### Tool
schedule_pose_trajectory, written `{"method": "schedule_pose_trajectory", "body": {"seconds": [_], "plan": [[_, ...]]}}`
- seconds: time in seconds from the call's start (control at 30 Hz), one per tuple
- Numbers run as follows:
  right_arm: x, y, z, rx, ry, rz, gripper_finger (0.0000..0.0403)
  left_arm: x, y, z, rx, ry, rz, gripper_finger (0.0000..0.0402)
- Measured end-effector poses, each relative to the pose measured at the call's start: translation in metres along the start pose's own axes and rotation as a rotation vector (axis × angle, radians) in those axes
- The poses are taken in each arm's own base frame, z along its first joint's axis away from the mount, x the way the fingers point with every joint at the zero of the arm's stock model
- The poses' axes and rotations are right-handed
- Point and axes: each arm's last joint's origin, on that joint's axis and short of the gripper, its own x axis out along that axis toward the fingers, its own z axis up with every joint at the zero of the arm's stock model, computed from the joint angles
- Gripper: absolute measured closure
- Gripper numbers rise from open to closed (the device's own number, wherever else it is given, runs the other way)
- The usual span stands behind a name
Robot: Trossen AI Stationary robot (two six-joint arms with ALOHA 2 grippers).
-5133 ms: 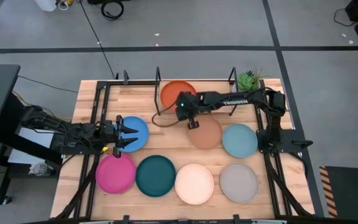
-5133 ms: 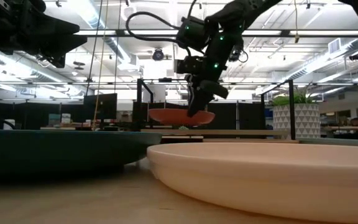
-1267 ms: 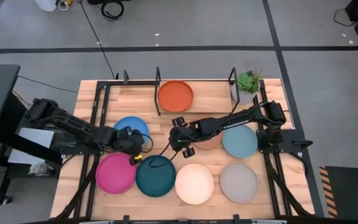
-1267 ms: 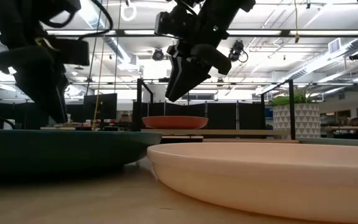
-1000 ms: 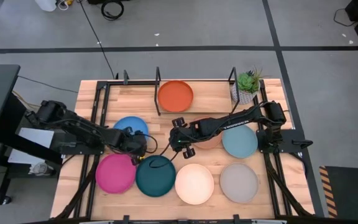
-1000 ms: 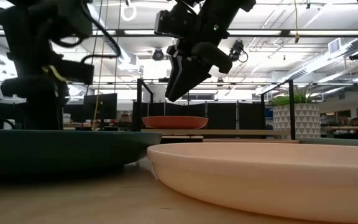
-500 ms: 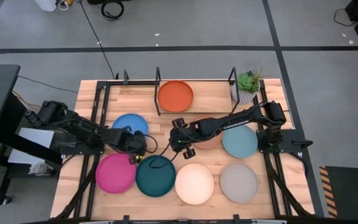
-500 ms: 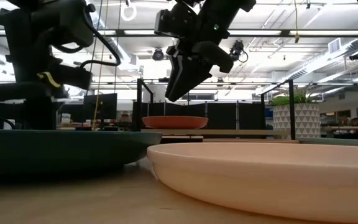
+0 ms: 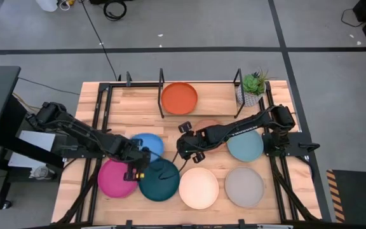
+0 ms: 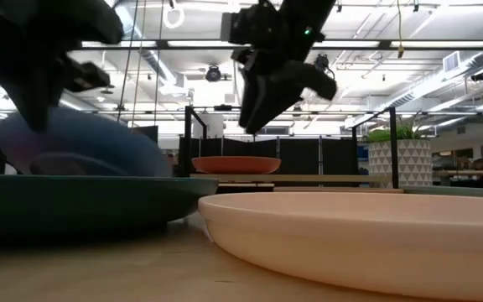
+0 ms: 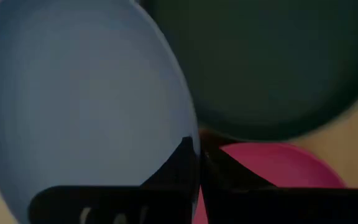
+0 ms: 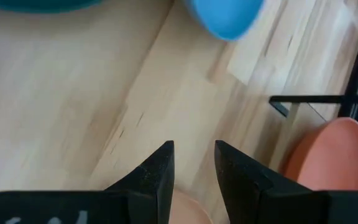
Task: Place and stack plates onto a shelf
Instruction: Stack the blue plate on top of the orange plate on the shelf
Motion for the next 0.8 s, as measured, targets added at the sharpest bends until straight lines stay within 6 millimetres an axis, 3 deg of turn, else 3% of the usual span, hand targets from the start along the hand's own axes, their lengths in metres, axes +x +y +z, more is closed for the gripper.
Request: {"method": "schedule_pose_trajectory", "body": {"seconds": [0.3, 0.8], "plan": [[-0.011, 0.011, 0.012, -0.034, -0.143, 0.109, 0.0278, -0.011, -0.007, 0.017, 0.217, -0.158, 0.094, 0.0385], [-0.012, 0.008, 0.018, -0.103, -0.201, 0.068, 0.0269, -0.012, 0.003, 0.028, 0.332, -0.228, 0.118, 0.0385]]}}
